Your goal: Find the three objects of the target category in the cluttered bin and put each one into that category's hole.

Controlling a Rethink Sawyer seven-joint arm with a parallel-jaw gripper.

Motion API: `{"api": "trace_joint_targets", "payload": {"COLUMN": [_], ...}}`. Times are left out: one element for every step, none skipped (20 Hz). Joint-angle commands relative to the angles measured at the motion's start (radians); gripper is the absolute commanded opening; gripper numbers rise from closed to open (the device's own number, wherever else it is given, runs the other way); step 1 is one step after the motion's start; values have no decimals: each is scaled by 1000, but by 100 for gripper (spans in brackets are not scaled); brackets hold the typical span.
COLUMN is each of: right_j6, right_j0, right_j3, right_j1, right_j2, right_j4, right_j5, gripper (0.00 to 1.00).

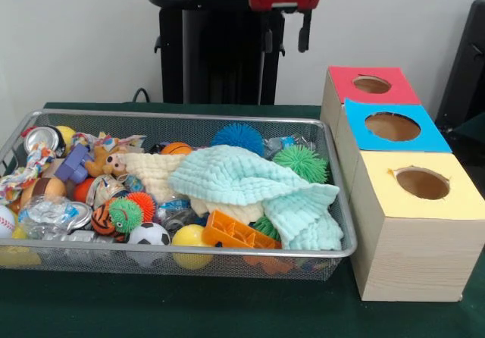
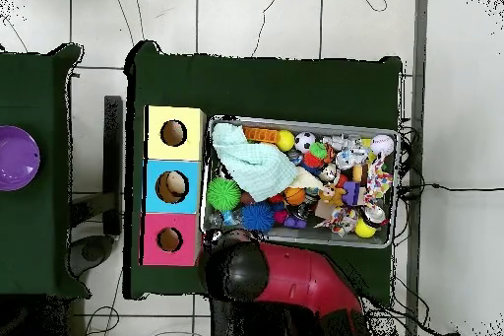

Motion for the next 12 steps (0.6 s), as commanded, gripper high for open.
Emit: {"api": "trace_joint_targets", "payload": {"right_j6": [-154, -156, -161, -162, -163, -166, -169, -167, -169, -169, -165, -160], "right_j0": [-96, -103, -115, -121, -131, -141, -152, -161, -170, -174, -178, -181], "right_j3": [-152, -156, -171, -180, -194, -192, -203, -200, -212, -217, -229, -235], "right_j1": [143, 143, 153, 159, 170, 170, 182, 183, 195, 201, 210, 213], "right_j2": [167, 179, 191, 202, 212, 223, 231, 243, 252, 258, 262, 266], "right_j4": [-92, -95, -103, -111, -121, -126, -133, -138, -145, -150, -158, -164], "right_j5": [26, 36, 48, 56, 67, 68, 77, 80, 89, 98, 108, 116], "gripper": [100, 100, 100, 100, 100, 100, 100, 100, 100, 100, 100, 100]}}
